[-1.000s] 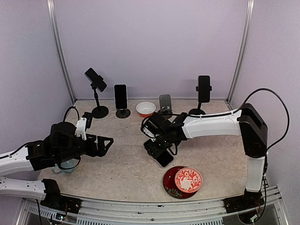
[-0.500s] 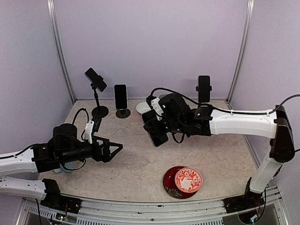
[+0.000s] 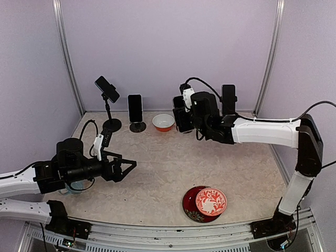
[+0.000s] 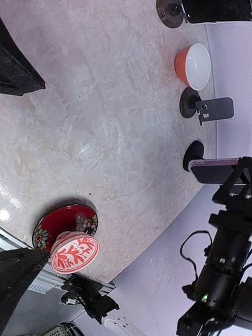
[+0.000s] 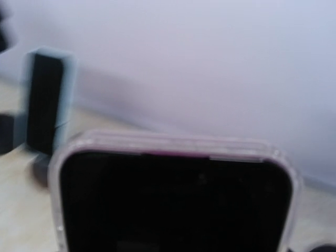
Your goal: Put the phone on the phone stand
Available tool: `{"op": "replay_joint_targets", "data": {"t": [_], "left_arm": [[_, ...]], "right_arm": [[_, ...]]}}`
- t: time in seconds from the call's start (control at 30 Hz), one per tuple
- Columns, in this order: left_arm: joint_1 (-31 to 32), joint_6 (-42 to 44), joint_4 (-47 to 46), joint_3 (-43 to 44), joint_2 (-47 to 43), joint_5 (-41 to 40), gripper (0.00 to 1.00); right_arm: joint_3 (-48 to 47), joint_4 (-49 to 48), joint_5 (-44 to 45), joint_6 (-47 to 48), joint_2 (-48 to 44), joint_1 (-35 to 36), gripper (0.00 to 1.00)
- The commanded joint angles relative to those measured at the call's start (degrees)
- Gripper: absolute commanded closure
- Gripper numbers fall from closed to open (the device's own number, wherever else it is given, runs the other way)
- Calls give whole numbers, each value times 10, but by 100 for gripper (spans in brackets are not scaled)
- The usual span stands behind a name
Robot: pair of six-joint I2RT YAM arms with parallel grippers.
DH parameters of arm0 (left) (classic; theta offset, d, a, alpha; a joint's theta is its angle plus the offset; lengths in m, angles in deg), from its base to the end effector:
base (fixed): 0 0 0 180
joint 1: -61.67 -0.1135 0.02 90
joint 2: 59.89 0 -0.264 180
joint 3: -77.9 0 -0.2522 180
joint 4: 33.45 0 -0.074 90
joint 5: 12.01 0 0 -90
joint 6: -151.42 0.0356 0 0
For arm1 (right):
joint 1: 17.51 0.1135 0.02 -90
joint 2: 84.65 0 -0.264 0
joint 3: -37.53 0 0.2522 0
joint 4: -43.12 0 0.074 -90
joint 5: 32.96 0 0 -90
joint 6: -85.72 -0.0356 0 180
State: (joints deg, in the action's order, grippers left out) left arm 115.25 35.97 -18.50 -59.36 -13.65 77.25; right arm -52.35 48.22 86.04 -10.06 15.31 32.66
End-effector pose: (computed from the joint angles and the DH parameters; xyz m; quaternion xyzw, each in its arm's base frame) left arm 0.1150 -0.1551 0.2541 0.1935 0.7879 -0.3679 0.4543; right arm 0.2793 0.3080 0.3019 -0.1497 0.7695 0.1003 0.6127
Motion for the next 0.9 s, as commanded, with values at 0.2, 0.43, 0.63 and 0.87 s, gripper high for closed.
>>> {"op": "replay_joint_targets", "data": {"t": [0.2, 0.43, 0.63, 0.87], "left_arm": [[5, 11, 35, 15, -35, -22, 1], [8, 4, 68, 29, -49, -40, 1], [13, -9, 69, 28, -54, -47, 1], [16, -10, 65, 39, -35, -53, 1]], "right_arm": [[-140, -171, 8, 63, 166, -98, 57], [-193, -199, -39, 54, 240, -135, 57], [-230, -204, -56, 55, 283, -149, 57], [-262, -202, -68, 55, 322, -160, 57]]}}
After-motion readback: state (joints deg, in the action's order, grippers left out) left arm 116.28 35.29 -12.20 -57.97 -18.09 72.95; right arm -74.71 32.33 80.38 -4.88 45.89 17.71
